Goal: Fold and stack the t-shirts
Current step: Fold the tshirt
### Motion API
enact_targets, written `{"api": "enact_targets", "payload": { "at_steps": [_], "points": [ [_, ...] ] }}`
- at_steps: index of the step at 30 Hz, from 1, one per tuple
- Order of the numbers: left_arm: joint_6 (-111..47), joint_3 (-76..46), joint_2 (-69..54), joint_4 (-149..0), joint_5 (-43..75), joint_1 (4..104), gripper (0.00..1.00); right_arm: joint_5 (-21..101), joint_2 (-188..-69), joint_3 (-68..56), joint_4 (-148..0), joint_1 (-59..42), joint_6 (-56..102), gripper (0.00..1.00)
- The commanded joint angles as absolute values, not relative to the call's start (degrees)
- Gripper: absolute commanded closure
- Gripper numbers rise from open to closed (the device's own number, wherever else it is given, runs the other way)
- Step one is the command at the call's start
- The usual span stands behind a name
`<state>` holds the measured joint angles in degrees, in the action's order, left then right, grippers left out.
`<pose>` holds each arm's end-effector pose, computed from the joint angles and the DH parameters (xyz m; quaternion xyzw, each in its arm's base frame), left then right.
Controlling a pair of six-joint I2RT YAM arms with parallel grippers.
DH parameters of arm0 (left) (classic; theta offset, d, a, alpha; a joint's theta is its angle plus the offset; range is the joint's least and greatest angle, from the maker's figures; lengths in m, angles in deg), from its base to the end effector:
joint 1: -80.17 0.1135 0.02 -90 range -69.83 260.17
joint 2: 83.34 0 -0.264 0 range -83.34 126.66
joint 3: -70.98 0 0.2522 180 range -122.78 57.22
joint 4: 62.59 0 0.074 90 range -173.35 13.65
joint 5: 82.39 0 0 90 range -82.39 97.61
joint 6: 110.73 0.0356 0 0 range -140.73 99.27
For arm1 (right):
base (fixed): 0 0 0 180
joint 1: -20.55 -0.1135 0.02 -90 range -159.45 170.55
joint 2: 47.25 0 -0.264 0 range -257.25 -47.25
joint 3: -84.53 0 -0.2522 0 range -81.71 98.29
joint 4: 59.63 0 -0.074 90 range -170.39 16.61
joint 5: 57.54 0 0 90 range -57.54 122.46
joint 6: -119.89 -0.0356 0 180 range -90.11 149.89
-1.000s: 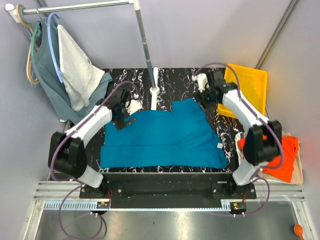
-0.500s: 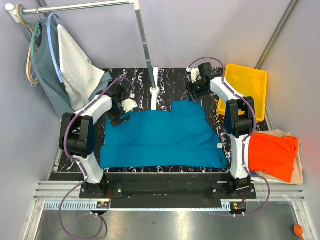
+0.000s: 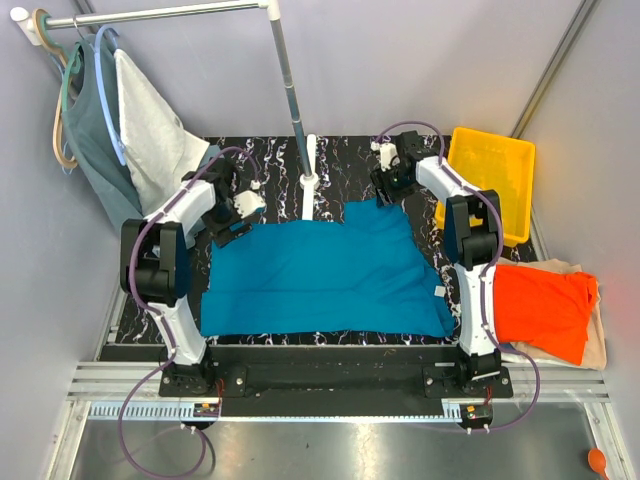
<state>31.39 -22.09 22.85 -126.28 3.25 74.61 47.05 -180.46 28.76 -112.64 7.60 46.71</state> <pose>0.3628 -0.0326 0.2032 0.4750 0.8717 0.0801 0.0905 0.4860 0.1210 0.1708 -0.2769 0.9222 0.1150 0.2441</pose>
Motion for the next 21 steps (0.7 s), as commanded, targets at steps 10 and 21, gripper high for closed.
{"api": "enact_targets", "payload": {
  "at_steps": [10, 21],
  "points": [
    [32.8, -27.6, 26.2, -127.7, 4.6, 76.1, 0.15, 48.2, -183.0, 33.2, -112.2, 8.1, 49.0, 0.43],
    [35.1, -35.0, 32.0, -131.6, 7.3, 78.2, 0.16, 49.2, -183.5, 32.3, -112.3, 8.2, 48.4, 0.96]
  ]
}}
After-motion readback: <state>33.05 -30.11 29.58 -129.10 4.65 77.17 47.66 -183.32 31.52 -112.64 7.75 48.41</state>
